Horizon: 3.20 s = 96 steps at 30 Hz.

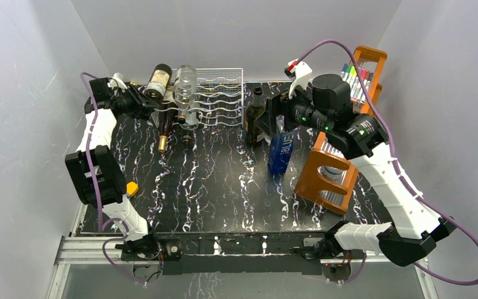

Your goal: Take the wine bottle off the wine rack

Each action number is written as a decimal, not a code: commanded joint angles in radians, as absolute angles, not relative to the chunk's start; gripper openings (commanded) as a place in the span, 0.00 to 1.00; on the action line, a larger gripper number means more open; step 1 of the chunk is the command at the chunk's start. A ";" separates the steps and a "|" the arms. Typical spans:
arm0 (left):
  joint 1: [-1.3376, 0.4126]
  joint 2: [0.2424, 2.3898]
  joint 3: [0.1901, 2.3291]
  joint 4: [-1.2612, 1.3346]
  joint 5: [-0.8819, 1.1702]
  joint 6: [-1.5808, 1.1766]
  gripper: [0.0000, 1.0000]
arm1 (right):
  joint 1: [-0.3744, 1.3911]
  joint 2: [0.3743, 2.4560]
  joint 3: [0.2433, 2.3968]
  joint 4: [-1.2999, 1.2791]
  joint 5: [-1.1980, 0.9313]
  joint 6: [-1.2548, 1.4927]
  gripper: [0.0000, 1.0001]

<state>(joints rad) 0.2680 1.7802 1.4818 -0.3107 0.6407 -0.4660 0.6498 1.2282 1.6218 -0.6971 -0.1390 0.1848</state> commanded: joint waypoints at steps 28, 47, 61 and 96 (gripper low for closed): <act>0.148 1.234 1.214 -0.289 0.880 -0.642 0.00 | 0.855 1.462 1.822 -0.621 -0.178 -0.086 0.98; -0.025 0.961 0.905 -0.629 0.835 -0.452 0.00 | 0.979 1.580 1.346 -0.066 -0.373 -0.877 0.98; -0.096 1.015 0.976 -0.730 0.796 -0.374 0.00 | 1.022 1.778 1.390 -0.081 -0.440 -1.039 0.98; -0.100 0.936 0.879 -0.175 0.584 -0.511 0.69 | 0.937 1.580 0.928 0.739 -0.163 -0.164 0.36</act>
<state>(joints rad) -0.0967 0.9073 0.9012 -0.3252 0.4896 -0.4664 0.9363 1.6531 0.9047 0.6014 -0.1761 -0.1936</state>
